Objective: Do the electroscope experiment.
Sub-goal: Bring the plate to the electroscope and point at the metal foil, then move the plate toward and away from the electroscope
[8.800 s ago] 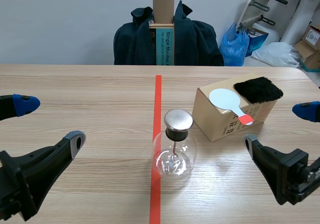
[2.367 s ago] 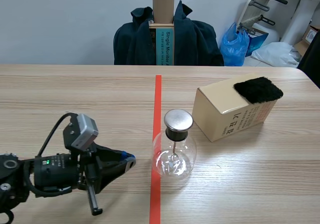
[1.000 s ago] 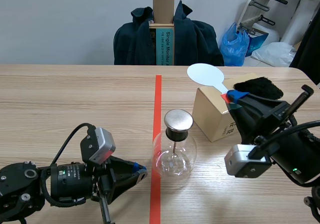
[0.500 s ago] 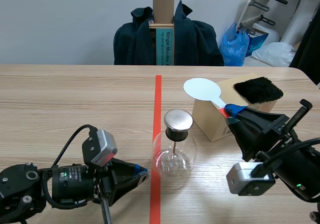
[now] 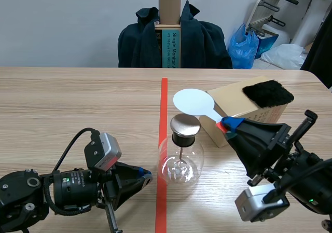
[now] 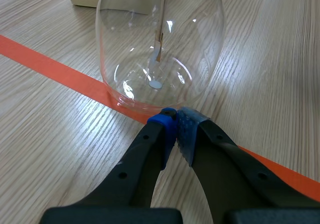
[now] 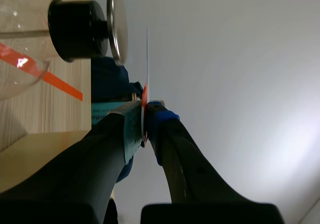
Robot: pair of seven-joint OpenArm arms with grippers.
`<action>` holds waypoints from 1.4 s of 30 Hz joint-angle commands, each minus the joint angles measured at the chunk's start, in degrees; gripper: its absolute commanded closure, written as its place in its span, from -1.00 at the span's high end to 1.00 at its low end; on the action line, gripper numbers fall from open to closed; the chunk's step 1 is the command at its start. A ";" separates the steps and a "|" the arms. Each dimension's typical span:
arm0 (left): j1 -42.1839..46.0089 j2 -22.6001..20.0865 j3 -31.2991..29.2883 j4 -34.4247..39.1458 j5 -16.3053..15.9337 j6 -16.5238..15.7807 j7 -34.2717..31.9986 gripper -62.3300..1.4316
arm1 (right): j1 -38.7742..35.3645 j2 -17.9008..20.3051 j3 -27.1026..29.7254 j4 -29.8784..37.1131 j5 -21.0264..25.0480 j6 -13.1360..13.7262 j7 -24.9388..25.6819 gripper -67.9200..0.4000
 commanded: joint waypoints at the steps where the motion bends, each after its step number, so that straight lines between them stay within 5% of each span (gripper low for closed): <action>1: -0.17 0.74 -0.20 1.09 -0.79 0.59 -0.98 -0.90 | 0.48 0.79 0.63 1.31 0.68 -0.44 1.16 -0.97; 29: -0.17 0.87 -0.20 1.09 -0.98 2.16 -1.03 -0.90 | 0.00 0.79 0.66 1.31 0.68 -0.39 8.11 -0.97; 42: -0.17 0.90 -0.20 1.09 -0.96 2.16 -1.03 -0.90 | -0.44 0.85 0.87 1.31 0.70 -0.39 -1.62 -0.97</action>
